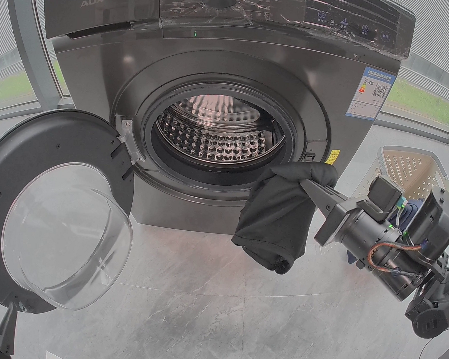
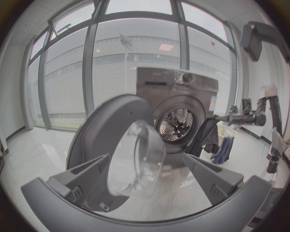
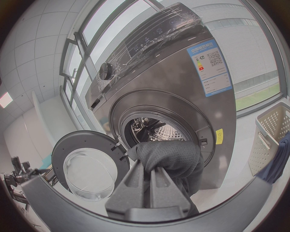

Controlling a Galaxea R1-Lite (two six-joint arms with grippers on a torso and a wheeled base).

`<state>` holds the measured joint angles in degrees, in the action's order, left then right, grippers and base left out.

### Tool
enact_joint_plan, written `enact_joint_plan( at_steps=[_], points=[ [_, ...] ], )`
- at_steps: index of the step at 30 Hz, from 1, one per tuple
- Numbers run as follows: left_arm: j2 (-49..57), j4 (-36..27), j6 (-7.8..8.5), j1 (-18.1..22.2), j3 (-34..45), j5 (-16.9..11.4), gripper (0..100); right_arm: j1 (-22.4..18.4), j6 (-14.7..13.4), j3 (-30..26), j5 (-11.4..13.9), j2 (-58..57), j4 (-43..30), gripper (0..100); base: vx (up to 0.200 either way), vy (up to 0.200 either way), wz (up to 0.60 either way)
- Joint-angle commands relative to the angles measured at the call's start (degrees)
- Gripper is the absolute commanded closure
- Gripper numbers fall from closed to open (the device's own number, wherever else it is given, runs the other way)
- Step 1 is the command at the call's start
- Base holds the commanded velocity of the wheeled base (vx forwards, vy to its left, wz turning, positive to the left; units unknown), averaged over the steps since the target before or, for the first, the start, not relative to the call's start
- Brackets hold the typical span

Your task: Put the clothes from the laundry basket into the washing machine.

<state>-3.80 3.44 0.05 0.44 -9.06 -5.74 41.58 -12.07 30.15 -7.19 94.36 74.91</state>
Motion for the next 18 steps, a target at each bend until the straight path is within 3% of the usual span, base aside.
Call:
enact_joint_plan(
  at_steps=[1, 4, 8, 14, 18],
  points=[
    [-17.5, 3.5, 1.01, -0.1, -5.4, -7.4, 0, 3.4, -0.1, 7.6, -0.1, 6.6, 1.9, 100, 0.0, 0.0, 0.0],
    [-25.6, 9.0, 3.55, -0.4, -4.0, -11.3, 0, 3.9, -0.1, 10.0, -0.1, 8.5, 2.9, 100, 0.0, 0.0, 0.0],
    [-35.0, 15.1, 4.79, -1.7, -1.6, -15.3, 0, 5.0, -0.1, 12.8, -0.1, 10.1, 3.0, 100, 0.0, 0.0, 0.0],
    [-45.3, 24.2, 4.35, -9.3, -0.3, -15.1, 0, 5.6, -0.1, 15.6, -0.1, 12.8, 3.2, 100, 0.0, 0.0, 0.0],
    [-52.4, 28.9, 4.17, -10.8, -2.6, -14.9, 0, 5.9, -0.1, 17.8, -0.3, 14.8, 3.2, 100, 0.0, 0.0, 0.0]
  ],
)
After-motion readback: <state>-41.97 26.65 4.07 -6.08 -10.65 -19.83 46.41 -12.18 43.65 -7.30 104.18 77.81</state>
